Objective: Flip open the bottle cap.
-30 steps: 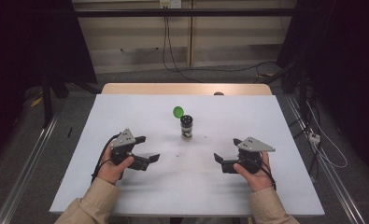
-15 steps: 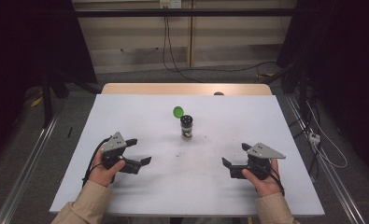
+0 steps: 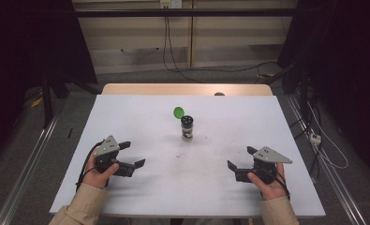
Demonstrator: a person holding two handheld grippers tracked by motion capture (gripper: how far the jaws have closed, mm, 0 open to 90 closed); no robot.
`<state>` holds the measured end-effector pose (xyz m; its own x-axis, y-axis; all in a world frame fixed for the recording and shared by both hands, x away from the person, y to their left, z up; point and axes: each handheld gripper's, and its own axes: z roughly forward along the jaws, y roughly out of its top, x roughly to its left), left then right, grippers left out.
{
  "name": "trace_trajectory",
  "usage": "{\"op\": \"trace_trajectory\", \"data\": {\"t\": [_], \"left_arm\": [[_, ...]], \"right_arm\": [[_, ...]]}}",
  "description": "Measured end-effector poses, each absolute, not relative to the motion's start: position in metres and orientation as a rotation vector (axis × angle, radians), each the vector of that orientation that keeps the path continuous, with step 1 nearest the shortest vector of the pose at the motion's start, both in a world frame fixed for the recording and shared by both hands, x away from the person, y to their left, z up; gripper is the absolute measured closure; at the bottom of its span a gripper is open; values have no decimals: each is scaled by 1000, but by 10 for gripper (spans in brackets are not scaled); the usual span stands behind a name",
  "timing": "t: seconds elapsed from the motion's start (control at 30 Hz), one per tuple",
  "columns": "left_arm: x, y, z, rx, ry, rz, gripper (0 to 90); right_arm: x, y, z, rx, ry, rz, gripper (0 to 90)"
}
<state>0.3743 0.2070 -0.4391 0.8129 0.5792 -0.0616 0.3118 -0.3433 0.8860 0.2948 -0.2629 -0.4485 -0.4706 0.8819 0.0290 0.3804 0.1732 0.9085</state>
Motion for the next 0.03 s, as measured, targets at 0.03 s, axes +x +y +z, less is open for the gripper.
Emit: {"op": "trace_trajectory", "data": {"t": [0.03], "left_arm": [[374, 207, -439, 1954, 665, 321, 67]], "right_arm": [[295, -263, -449, 1187, 1937, 1266, 67]]}}
